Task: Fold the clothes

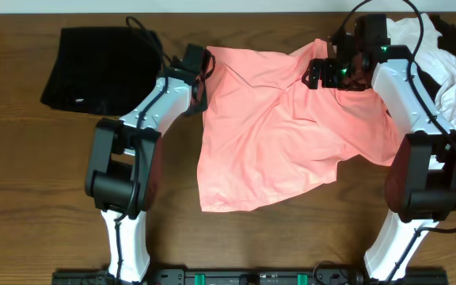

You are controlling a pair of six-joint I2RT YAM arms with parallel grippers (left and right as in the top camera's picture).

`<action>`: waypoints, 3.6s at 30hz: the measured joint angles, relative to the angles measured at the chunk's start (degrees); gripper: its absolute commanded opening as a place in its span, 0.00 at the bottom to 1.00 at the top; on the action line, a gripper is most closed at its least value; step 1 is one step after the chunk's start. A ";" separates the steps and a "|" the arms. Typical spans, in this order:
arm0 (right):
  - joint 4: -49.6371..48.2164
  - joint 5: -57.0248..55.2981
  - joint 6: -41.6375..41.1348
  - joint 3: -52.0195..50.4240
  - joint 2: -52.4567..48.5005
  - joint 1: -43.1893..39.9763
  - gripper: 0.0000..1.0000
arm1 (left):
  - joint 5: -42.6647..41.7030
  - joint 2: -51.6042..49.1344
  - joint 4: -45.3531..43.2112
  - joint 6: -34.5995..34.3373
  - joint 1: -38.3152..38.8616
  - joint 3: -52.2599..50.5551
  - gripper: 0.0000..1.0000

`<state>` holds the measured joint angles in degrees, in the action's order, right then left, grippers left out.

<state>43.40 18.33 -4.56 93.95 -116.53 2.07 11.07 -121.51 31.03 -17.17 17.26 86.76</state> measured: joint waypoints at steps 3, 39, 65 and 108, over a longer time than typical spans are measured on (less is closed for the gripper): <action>-0.02 0.00 0.00 0.00 0.00 0.00 0.99 | -0.85 0.00 -4.90 0.87 0.46 0.02 0.68; 0.11 0.02 0.00 0.00 0.00 0.04 0.99 | -3.04 -6.75 -13.66 8.66 4.90 5.97 0.63; 0.20 0.04 0.02 0.00 0.00 0.07 0.99 | 3.58 -8.61 -11.61 5.01 3.85 6.01 0.06; 30.71 -24.30 -22.40 -11.56 21.90 -0.59 0.99 | -4.74 26.01 40.06 -12.61 11.13 -0.79 0.98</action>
<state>74.11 -5.98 -26.96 82.39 -94.63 1.48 6.33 -95.50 71.09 -29.78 28.38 85.97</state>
